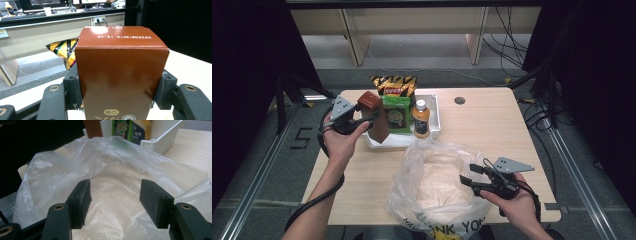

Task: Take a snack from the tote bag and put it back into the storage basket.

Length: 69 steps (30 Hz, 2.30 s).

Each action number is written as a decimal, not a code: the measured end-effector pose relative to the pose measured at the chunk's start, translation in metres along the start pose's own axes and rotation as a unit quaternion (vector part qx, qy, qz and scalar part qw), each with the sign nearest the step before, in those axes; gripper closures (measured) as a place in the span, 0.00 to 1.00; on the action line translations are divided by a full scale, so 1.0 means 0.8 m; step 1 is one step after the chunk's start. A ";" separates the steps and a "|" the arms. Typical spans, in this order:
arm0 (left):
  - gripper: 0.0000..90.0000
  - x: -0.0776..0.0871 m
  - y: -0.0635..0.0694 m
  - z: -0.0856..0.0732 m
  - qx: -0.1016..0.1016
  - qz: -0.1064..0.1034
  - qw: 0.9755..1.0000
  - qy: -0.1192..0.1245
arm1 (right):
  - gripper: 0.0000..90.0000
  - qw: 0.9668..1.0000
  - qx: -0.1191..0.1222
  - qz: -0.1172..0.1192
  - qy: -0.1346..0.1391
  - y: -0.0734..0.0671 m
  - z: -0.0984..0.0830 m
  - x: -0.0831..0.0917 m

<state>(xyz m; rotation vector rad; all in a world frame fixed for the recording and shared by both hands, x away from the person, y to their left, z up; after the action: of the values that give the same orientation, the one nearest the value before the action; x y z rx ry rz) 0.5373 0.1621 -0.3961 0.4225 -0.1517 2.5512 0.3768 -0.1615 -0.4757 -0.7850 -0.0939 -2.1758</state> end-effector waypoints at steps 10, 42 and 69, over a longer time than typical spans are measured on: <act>0.42 -0.007 -0.004 0.002 -0.029 0.023 0.999 -0.007 | 0.47 1.000 0.009 0.005 0.001 0.000 0.000 -0.002; 0.42 -0.025 -0.022 -0.013 -0.023 0.059 0.998 -0.020 | 0.47 1.000 0.004 0.009 -0.003 -0.002 -0.001 -0.003; 0.42 -0.038 -0.023 -0.032 0.052 0.060 0.997 -0.027 | 0.47 1.000 0.019 0.007 0.006 -0.001 0.000 -0.006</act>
<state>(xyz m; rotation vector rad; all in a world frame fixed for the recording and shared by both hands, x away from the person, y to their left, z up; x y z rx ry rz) 0.5646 0.1677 -0.4298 0.5384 -0.0669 2.6740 0.3786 -0.1582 -0.4785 -0.7492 -0.1233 -2.1582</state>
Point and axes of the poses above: each handheld gripper's, and its own axes: x roughly backward along the jaws, z roughly out of its top, y roughly to its right, the point moved 9 cm from there along -x, roughly forward along the jaws, and after that the axes turned 9 degrees about -y, right-handed, at the moved point
